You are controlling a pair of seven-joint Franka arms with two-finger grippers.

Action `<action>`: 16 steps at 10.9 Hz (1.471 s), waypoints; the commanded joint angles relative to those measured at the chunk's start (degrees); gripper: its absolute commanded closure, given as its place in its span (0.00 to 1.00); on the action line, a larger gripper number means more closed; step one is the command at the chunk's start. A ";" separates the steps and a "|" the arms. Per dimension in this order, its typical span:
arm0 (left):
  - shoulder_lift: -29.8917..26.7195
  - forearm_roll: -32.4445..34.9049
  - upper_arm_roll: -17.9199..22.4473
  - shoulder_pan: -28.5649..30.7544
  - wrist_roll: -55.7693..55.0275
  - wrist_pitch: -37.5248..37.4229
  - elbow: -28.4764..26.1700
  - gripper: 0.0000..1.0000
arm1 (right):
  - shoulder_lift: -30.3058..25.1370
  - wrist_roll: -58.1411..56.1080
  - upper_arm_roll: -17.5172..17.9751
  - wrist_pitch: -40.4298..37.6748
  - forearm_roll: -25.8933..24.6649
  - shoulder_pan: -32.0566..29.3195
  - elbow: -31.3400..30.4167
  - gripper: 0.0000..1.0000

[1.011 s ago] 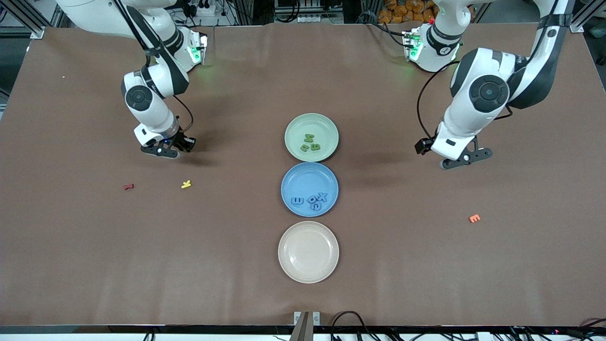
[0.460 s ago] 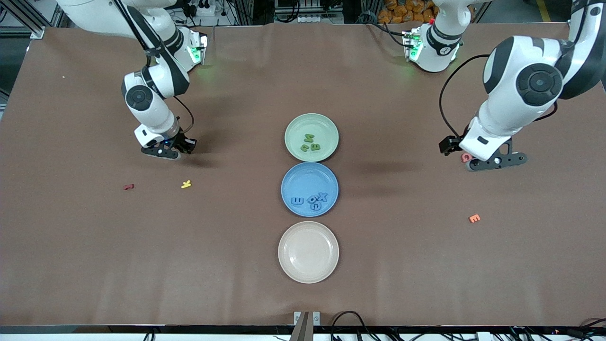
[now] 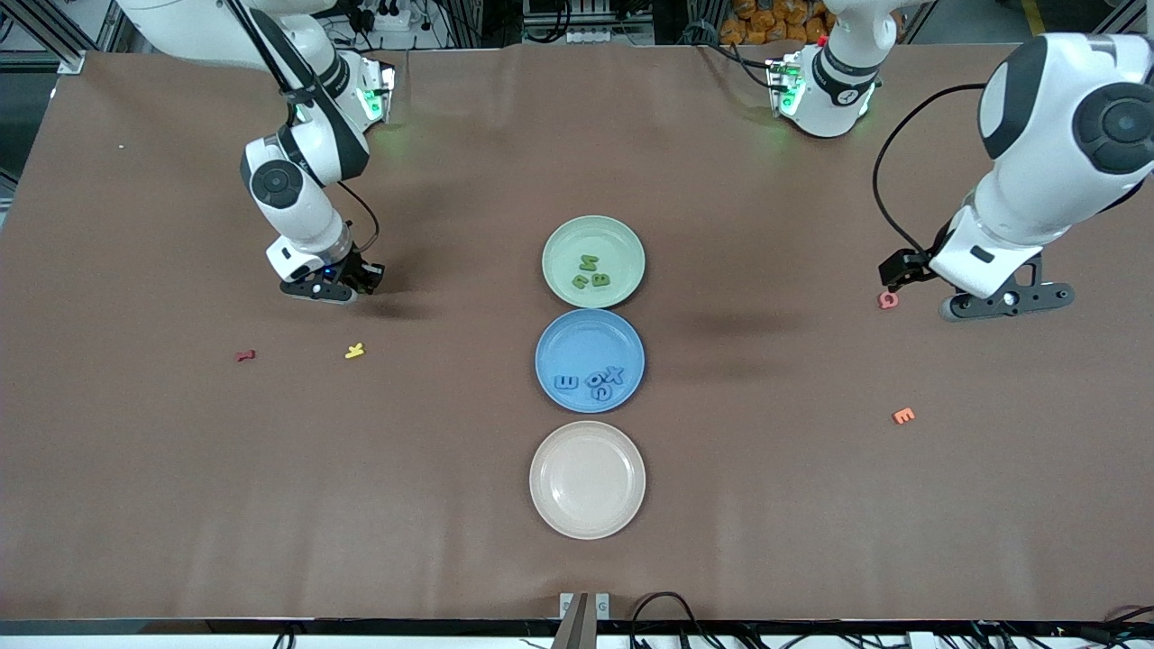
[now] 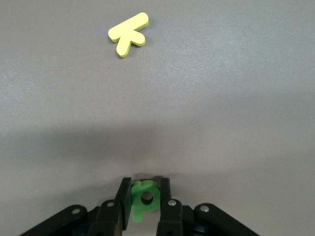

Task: Sort letters by color into matching plates
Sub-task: 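Carry the green P to the green plate with the right gripper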

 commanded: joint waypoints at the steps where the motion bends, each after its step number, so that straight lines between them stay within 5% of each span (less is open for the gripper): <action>1: -2.85 -4.54 0.54 4.55 10.31 -2.32 1.19 0.00 | -0.16 0.40 0.15 0.04 -0.34 0.83 0.88 1.00; 10: -2.60 -9.04 0.63 7.47 11.58 -3.11 7.96 0.00 | -0.08 1.45 0.59 -3.21 -0.25 4.78 7.11 1.00; 16: -1.45 -9.56 0.72 10.70 8.24 -3.11 9.45 0.00 | 0.27 1.46 0.41 -17.15 0.01 9.17 19.22 1.00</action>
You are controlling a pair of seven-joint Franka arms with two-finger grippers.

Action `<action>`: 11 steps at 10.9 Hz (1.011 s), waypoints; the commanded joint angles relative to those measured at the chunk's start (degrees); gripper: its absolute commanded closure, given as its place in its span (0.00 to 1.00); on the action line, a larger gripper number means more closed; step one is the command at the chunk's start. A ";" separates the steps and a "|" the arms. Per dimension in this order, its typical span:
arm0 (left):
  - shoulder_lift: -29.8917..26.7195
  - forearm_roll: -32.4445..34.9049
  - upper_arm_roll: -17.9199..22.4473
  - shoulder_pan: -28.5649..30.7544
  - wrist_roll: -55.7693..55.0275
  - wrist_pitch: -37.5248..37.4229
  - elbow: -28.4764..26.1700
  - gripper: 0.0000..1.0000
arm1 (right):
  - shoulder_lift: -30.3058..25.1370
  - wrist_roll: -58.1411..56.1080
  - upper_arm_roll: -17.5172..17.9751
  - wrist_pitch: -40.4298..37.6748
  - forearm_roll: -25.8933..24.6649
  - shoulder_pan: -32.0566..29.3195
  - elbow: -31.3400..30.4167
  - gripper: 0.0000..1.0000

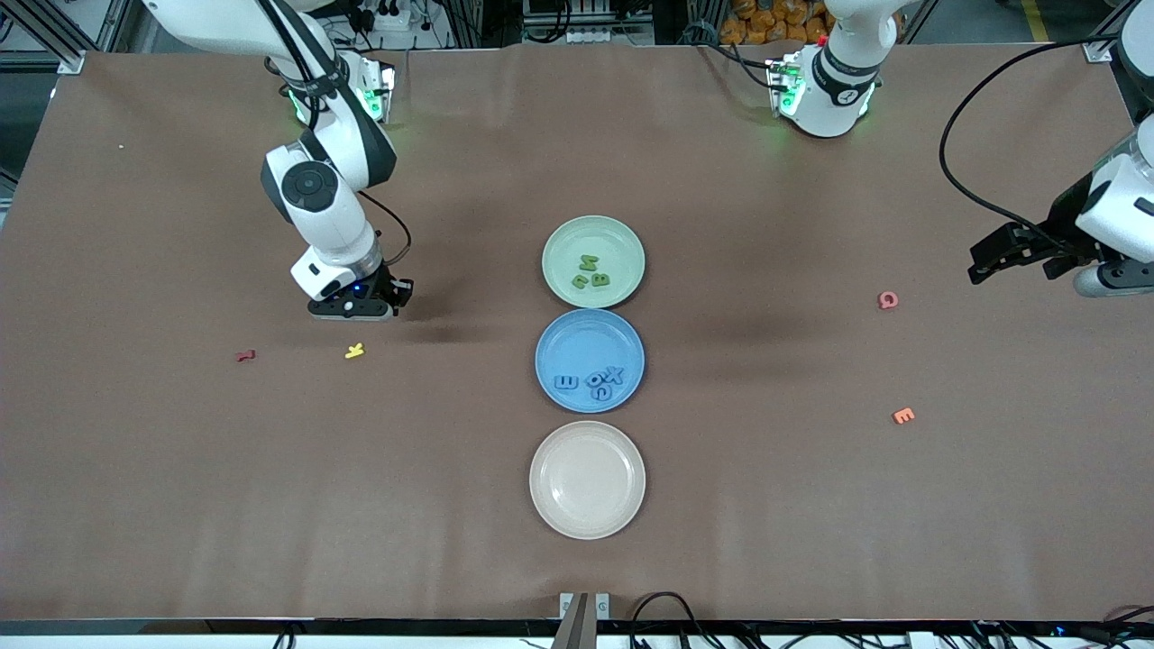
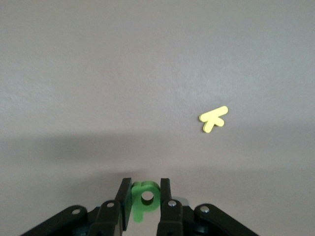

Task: Sort letters by color into matching plates
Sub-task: 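Carry the green P to the green plate with the right gripper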

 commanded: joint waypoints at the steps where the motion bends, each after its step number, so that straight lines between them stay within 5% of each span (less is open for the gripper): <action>1: 0.93 -1.81 -0.23 3.04 -1.74 -1.19 2.83 0.00 | 0.64 1.44 -0.02 -9.51 0.49 2.87 8.07 1.00; 3: 0.68 -1.63 1.87 1.21 -1.74 -1.19 2.84 0.00 | 2.39 3.89 -0.02 -10.86 2.60 5.59 11.15 1.00; 6: 0.32 -1.19 12.23 -10.11 -1.65 -3.30 3.18 0.00 | 5.55 10.91 -0.02 -10.86 2.60 10.34 15.28 1.00; 11: 0.41 -0.23 13.22 -13.90 -1.91 -3.74 4.85 0.00 | 13.72 26.29 -0.11 -10.68 2.43 20.88 23.98 1.00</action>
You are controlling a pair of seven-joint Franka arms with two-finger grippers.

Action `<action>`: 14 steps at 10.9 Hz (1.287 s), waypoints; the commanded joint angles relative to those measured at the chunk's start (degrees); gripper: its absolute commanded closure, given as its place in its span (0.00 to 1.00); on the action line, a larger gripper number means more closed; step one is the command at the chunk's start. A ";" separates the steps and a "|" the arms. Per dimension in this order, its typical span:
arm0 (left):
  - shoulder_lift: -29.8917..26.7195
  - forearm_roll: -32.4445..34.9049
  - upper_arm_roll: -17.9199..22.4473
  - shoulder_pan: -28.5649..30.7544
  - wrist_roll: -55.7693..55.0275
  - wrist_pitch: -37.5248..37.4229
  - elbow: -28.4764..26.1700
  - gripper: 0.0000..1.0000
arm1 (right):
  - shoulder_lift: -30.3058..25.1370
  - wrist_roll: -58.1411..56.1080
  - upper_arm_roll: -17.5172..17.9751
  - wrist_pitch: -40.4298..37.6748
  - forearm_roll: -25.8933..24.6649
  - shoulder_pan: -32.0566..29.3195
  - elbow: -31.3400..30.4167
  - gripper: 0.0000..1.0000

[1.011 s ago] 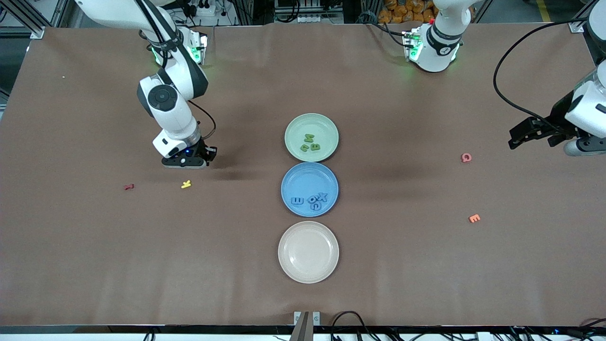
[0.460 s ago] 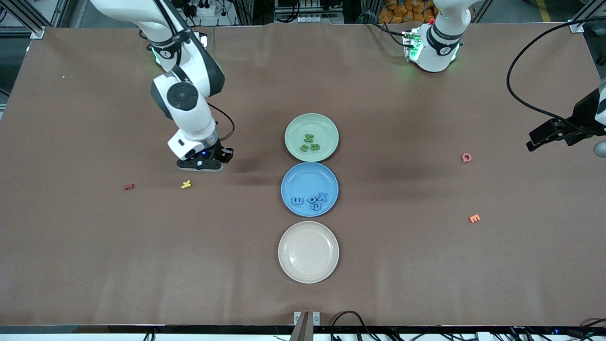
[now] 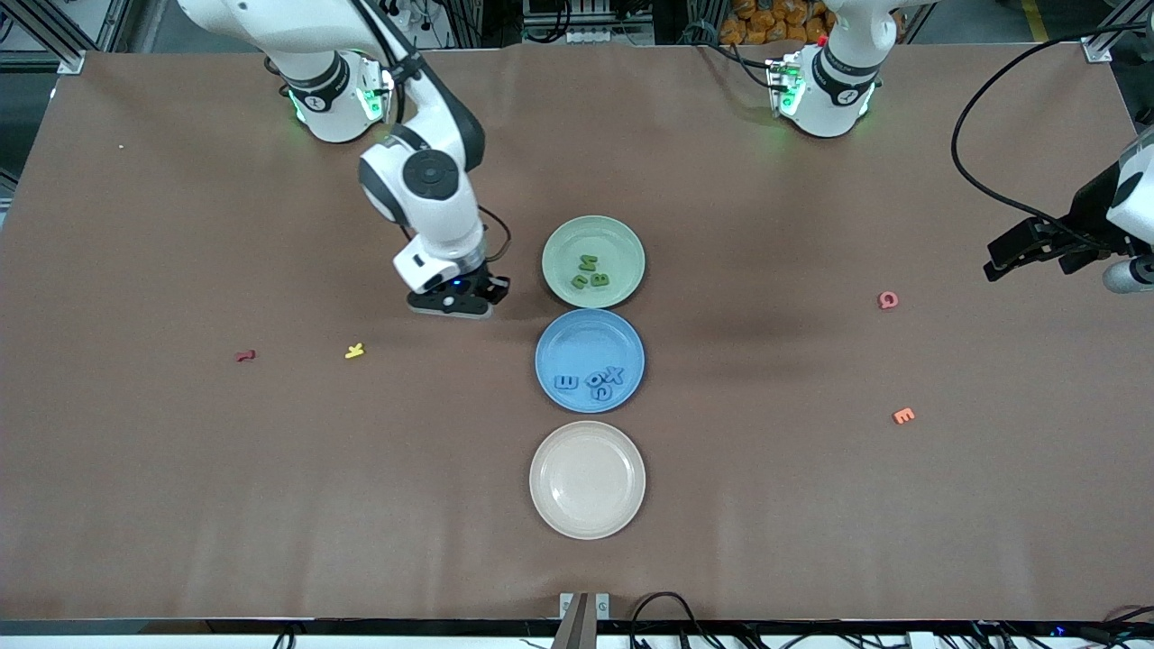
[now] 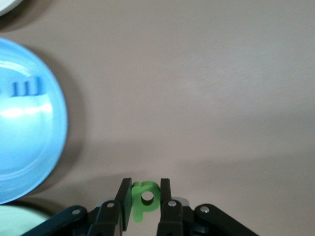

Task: Sort letters by color into matching plates
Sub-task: 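Carry the green P to the green plate with the right gripper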

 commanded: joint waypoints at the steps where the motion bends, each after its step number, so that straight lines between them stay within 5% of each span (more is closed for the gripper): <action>1: -0.12 0.93 3.42 -4.53 -0.99 -1.48 1.82 0.00 | 6.71 9.34 -0.33 -0.76 0.11 6.36 7.55 1.00; 5: -0.21 1.47 6.51 -8.59 -1.16 -1.92 1.82 0.00 | 10.59 16.31 -0.42 -0.23 -0.33 12.34 11.08 1.00; 10: -0.56 0.07 5.82 -7.98 -0.72 -2.00 2.52 0.00 | 13.75 21.14 -0.60 -0.32 -0.50 15.95 14.15 1.00; 11: -0.56 -1.16 5.99 -7.72 -0.29 -2.09 3.31 0.00 | 13.75 21.50 -0.51 -0.32 -0.42 15.96 14.33 0.64; 12: -0.47 -1.86 6.17 -7.72 -0.11 -2.61 3.58 0.00 | 13.75 21.50 -0.51 -0.49 -0.42 15.96 14.33 0.47; 14: -0.56 -1.96 6.34 -7.54 0.16 -3.67 5.24 0.00 | 13.75 21.59 -0.51 -0.84 -0.33 15.96 14.33 0.34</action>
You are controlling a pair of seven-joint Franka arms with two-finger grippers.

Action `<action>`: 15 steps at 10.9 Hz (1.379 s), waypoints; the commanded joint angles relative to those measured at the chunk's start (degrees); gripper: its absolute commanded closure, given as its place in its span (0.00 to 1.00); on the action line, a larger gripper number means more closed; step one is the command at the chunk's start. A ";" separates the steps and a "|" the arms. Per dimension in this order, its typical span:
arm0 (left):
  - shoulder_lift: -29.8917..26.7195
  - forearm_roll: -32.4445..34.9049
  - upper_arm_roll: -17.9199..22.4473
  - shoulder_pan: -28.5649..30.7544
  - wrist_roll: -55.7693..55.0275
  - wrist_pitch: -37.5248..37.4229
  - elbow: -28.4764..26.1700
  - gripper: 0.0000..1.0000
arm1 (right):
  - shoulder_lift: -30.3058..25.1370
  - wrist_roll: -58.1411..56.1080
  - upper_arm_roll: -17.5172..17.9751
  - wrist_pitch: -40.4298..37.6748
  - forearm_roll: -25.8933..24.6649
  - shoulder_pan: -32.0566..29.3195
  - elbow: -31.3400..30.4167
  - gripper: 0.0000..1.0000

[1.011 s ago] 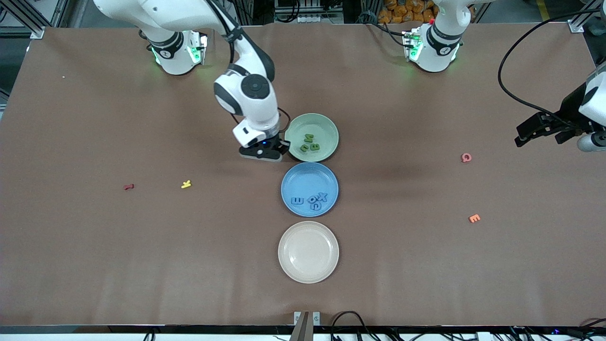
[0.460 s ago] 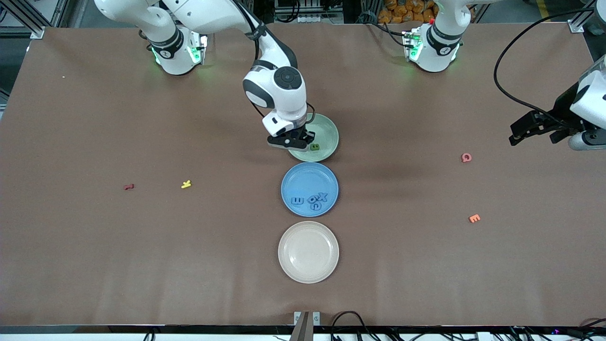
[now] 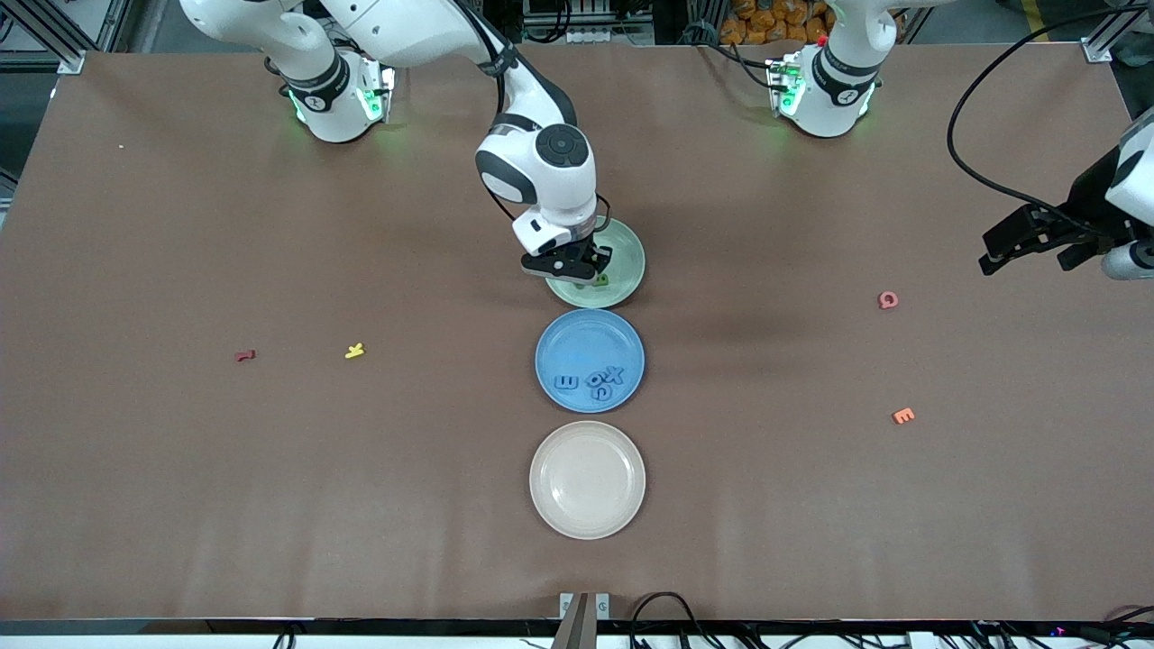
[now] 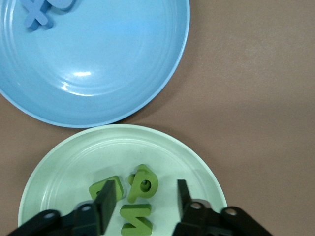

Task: Sort letters by color into matching plates
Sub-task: 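Carry the green P to the green plate with the right gripper, then open the right gripper to drop the green P on the green plate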

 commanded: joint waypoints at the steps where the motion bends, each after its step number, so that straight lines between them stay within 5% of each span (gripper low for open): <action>1: -0.27 -1.49 0.80 -0.19 0.45 -2.40 2.50 0.00 | 0.61 1.26 -0.34 -1.17 -0.17 0.40 1.43 0.33; 12: -0.10 -0.78 1.41 -0.10 9.24 -5.21 2.41 0.00 | -8.96 -9.71 0.28 -9.34 0.09 -10.48 2.31 0.16; 15: -0.27 -0.26 0.80 -0.45 9.07 -5.65 2.59 0.00 | -13.09 -17.27 4.74 -12.86 0.18 -18.64 2.22 0.14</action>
